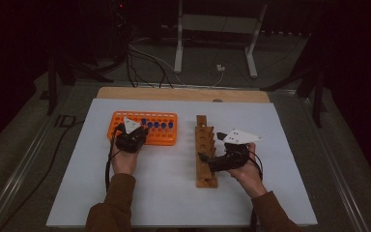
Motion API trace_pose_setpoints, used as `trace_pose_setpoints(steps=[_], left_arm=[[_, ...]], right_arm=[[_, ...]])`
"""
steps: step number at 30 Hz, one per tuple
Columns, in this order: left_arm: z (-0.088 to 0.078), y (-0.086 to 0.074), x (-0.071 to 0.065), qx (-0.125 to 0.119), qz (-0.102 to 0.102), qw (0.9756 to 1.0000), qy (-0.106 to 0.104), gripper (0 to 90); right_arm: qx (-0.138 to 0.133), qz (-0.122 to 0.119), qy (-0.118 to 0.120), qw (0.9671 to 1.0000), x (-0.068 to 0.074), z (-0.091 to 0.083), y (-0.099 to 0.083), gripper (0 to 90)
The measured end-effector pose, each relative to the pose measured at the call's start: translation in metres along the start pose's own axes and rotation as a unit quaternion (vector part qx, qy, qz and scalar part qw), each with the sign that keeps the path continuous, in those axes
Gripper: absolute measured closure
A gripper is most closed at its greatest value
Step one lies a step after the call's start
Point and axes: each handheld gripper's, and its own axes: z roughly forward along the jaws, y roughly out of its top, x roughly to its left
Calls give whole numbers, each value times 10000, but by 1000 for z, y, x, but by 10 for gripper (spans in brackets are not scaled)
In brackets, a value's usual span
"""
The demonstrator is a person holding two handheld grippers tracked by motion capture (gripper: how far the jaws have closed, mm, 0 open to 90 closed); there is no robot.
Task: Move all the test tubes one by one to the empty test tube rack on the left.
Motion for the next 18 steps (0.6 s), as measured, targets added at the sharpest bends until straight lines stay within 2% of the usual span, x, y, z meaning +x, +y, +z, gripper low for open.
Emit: trace_pose_setpoints(steps=[7,18], left_arm=[[3,-3,-1,134,56,9999,0,782],[3,-5,-2,124,60,9999,40,780]], right_arm=[[10,12,2,10000,0,0,-1,8],[20,18,-8,10000,-1,1,-1,8]])
